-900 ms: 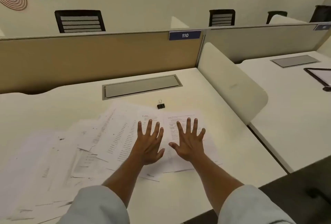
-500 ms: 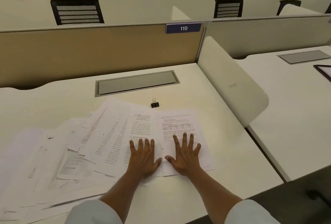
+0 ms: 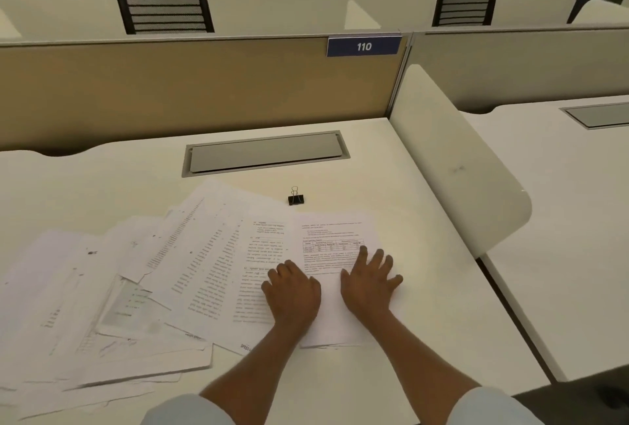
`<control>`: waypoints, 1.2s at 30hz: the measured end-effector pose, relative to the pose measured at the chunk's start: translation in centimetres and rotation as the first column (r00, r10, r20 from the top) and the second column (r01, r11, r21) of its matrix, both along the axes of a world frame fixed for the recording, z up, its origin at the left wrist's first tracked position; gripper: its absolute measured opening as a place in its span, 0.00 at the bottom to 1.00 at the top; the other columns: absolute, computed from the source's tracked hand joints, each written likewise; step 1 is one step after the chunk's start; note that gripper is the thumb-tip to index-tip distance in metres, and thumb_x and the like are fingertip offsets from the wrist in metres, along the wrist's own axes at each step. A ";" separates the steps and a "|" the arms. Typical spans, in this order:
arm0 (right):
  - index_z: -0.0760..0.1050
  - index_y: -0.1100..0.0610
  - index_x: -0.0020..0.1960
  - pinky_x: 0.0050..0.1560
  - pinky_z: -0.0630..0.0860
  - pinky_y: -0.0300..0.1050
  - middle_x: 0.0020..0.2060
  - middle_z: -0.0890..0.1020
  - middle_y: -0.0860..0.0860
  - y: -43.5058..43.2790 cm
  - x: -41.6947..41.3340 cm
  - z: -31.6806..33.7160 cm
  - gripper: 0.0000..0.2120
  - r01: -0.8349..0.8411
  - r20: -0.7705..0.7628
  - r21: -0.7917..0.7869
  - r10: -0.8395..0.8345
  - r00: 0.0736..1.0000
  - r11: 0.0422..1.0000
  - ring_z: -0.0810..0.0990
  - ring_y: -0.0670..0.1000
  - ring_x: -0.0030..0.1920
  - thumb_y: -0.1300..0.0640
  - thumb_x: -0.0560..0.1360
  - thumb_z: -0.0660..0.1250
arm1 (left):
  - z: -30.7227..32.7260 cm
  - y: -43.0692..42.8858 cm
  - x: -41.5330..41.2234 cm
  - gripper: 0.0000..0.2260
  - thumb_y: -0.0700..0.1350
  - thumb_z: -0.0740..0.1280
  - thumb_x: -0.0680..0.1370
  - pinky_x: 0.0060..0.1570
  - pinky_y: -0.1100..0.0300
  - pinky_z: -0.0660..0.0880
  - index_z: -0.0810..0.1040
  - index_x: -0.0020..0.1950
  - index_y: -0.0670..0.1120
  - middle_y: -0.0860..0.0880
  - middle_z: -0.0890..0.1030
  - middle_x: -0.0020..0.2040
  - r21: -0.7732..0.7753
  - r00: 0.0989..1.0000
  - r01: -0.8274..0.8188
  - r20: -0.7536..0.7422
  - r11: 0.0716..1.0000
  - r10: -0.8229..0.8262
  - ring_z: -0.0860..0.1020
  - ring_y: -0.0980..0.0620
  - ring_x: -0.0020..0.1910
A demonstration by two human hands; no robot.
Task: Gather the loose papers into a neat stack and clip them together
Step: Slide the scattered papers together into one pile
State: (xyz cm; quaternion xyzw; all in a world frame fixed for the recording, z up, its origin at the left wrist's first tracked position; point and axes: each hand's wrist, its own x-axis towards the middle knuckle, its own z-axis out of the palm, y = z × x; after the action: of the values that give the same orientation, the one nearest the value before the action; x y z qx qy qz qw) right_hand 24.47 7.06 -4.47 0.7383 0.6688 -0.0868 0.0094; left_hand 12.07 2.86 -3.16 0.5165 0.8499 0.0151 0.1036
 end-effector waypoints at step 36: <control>0.57 0.61 0.71 0.60 0.67 0.59 0.65 0.70 0.59 1.7 -1.7 0.7 0.42 0.192 -0.194 -0.049 -0.198 0.961 0.980 0.66 0.60 0.64 0.31 0.71 0.59 | 1.4 3.3 -5.4 0.14 0.39 0.71 0.74 0.50 0.54 0.79 0.77 0.59 0.46 0.49 0.82 0.53 0.063 0.395 -0.401 0.912 0.914 0.110 0.80 0.48 0.49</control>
State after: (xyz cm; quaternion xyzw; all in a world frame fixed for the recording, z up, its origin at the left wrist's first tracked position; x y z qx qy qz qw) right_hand 22.77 8.80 -3.72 0.7882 0.5889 -0.1701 -0.0551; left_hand 6.71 6.21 -1.80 0.2998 0.7235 0.4182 0.4602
